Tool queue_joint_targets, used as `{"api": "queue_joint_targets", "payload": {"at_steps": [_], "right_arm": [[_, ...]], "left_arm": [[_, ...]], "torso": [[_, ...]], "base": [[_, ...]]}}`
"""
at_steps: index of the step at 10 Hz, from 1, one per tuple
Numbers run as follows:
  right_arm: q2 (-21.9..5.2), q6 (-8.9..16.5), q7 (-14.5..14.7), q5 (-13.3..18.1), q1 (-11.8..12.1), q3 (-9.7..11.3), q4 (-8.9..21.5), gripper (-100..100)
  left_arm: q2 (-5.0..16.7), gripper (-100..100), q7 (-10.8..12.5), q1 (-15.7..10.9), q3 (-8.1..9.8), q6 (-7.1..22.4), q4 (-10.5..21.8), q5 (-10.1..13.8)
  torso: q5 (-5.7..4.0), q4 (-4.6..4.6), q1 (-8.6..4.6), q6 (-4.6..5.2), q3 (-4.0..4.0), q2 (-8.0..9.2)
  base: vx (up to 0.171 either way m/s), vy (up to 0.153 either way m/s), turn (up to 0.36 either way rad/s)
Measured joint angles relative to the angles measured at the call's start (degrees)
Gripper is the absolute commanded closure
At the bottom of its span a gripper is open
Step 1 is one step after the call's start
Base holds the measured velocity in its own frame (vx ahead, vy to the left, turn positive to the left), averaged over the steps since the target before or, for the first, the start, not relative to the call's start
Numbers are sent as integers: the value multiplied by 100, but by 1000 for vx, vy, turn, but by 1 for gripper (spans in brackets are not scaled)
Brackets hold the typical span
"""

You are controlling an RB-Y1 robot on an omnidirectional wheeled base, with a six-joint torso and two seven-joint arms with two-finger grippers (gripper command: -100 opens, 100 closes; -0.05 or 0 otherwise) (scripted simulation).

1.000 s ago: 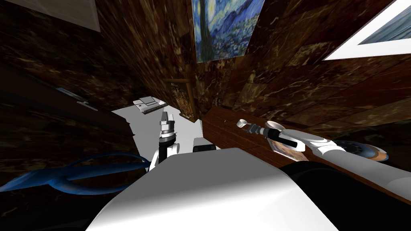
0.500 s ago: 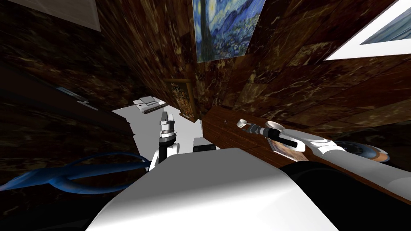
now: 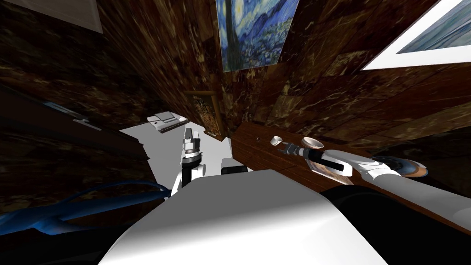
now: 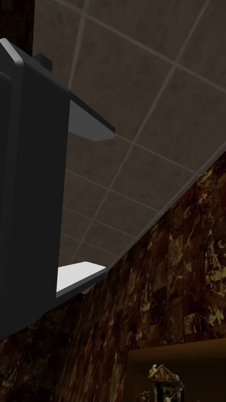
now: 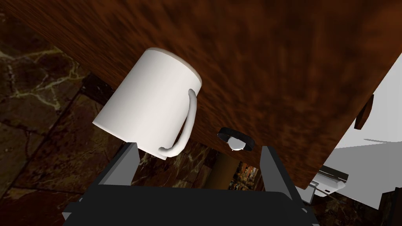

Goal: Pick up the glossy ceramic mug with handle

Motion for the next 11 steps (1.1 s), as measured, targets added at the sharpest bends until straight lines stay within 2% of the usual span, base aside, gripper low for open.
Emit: {"api": "queue_joint_targets", "payload": {"at_steps": [2,3,10,11], "right_arm": [[6,-103,282,-192,144,-29,3,-100],[4,-112,332,-210,137,-14,10,-100],[3,-116,345,-216,123,0,22,-100],[12,-142,417,-265,127,27,35,-100]], "left_arm": [[0,0,0,0,0,0,0,0],[0,0,0,-1,0,0,0,0],[0,0,0,0,0,0,0,0],[0,0,0,0,0,0,0,0]], "torso": [[-1,0,-4,-1,1,2],[-3,1,-13,-2,4,7],[-4,2,-15,-1,5,9],[-3,1,-6,1,3,4]], "base": [[11,11,-35],[-8,-7,22],[3,4,-11],[34,39,-118]]}}
